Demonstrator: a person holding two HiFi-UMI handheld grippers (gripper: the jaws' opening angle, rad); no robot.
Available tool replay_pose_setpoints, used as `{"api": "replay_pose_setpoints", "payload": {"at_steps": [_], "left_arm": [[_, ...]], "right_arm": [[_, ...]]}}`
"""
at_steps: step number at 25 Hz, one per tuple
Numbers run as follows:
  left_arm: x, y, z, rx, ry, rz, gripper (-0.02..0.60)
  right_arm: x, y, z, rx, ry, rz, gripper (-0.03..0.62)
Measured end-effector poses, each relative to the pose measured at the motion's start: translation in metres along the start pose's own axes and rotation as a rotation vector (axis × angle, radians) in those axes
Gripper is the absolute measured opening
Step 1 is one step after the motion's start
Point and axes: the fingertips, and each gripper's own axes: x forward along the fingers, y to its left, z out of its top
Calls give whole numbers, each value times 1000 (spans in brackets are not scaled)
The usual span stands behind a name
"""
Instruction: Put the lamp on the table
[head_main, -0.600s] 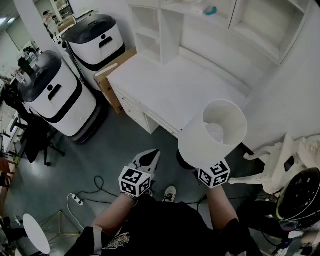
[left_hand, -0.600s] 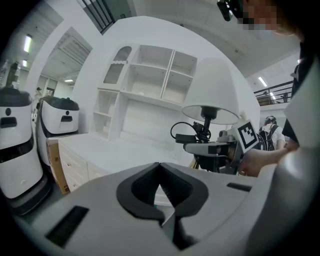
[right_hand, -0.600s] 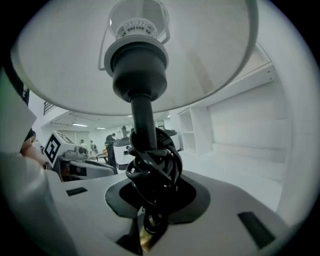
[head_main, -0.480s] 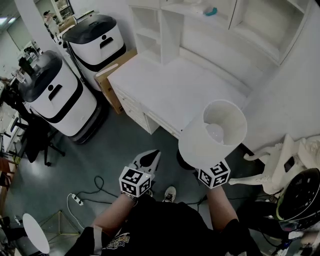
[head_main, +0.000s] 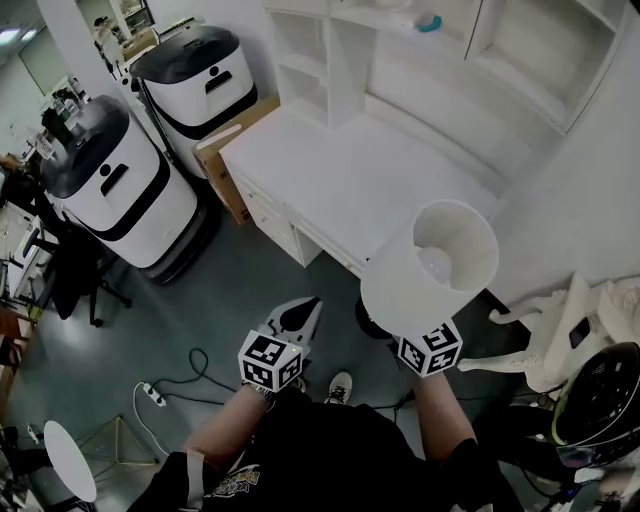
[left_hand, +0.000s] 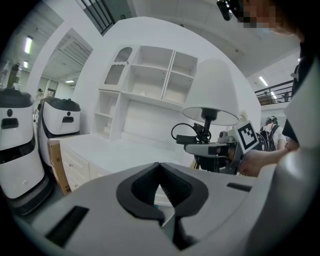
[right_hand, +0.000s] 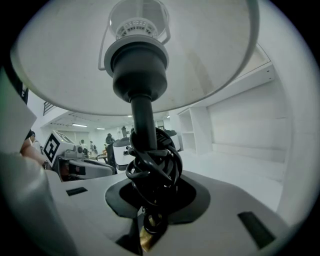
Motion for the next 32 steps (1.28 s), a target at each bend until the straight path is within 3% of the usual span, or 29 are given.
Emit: {"api": "replay_pose_setpoints", "payload": {"at_steps": [15,32], "left_arm": [[2,26,7,6,10,23,6],[7,103,22,-4,37,-32,6]], "right_arm": [[22,-4,0,14,4,6,107],[96,2,18,37,-14,-61,106]]}}
